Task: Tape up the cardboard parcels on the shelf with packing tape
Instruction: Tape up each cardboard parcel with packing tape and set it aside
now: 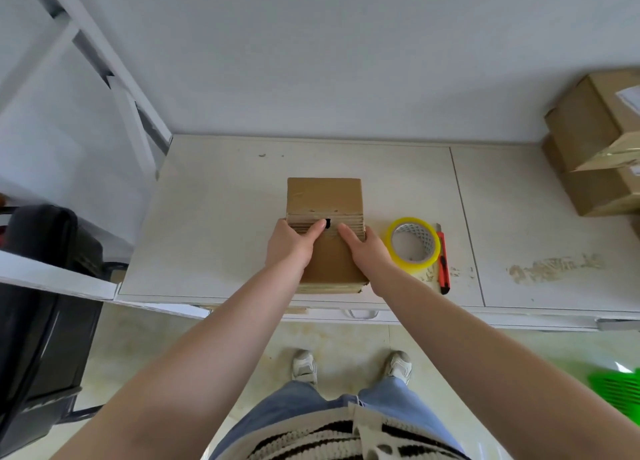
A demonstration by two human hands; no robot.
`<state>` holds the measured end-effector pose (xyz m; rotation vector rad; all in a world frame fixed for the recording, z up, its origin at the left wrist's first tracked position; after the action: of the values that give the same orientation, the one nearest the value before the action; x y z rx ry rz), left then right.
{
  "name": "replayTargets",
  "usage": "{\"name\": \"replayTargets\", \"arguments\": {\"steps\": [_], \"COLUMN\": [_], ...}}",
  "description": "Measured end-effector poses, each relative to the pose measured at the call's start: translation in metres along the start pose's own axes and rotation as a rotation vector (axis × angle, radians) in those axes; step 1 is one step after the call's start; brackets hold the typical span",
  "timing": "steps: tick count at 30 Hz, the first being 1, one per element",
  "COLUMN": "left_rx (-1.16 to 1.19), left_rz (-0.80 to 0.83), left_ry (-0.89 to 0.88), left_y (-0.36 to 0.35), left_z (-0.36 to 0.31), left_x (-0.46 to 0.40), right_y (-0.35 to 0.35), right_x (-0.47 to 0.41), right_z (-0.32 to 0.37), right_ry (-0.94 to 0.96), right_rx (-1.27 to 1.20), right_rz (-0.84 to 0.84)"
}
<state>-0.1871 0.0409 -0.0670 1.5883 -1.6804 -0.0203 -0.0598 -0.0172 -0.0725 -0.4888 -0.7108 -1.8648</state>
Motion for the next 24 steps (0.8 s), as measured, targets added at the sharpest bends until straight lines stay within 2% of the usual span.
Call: {"name": "replayTargets", "arguments": {"steps": [5, 7, 9, 11, 13, 15, 17, 19, 21, 24], "left_rx": [0.011, 0.005, -0.027, -0.077, -0.095, -0.091, -0.089, -0.080, -0.130, -0.287], "left_rz": [0.027, 0.038, 0.023, -0.012, -0.026, -0.011, -0.002, 0.009, -0.008, -0.067], "left_ry": [-0.021, -0.050, -0.092, -0.116, -0.124, -0.123, -0.119, -0.114, -0.155, -0.465], "left_y": [0.000, -0.001, -0.001, 0.000, 0.000, -0.002, -0.003, -0.002, 0.001, 0.005], "left_z": [-0.001, -0.001, -0.001, -0.001, 0.000, 0.000, 0.000, -0.002, -0.006, -0.018], "left_x": [-0.001, -0.002, -0.002, 0.000, 0.001, 0.003, 0.004, 0.005, 0.012, 0.028], "right_y": [0.002, 0.009, 0.024, 0.043, 0.062, 0.073, 0.077, 0.079, 0.085, 0.102], "right_x": [0.001, 0.001, 0.002, 0.001, -0.003, -0.008, -0.012, -0.012, -0.011, -0.001], "right_z": [0.003, 0.003, -0.004, -0.017, -0.032, -0.043, -0.046, -0.042, -0.034, -0.013], "right_ry": [-0.012, 0.050, 0.186, 0.331, 0.357, 0.264, 0.275, 0.345, 0.350, 0.374], "right_rx": [0.028, 0.135, 0.224, 0.418, 0.712, 0.949, 1.068, 1.068, 0.890, 0.457], "right_rz": [0.006, -0.046, -0.167, -0.322, -0.400, -0.354, -0.310, -0.294, -0.324, -0.353]}}
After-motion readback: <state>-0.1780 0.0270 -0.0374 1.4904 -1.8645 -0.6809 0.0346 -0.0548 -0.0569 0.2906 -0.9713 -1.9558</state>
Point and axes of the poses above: each hand's wrist, its own x-axis away from the middle knuckle, its own y-axis out of the back of the hand, z = x × y, the point moved 1 cm from there along -x, towards the middle knuckle, and after that the axes turned 2 degrees about -y, right-handed, at the moved point
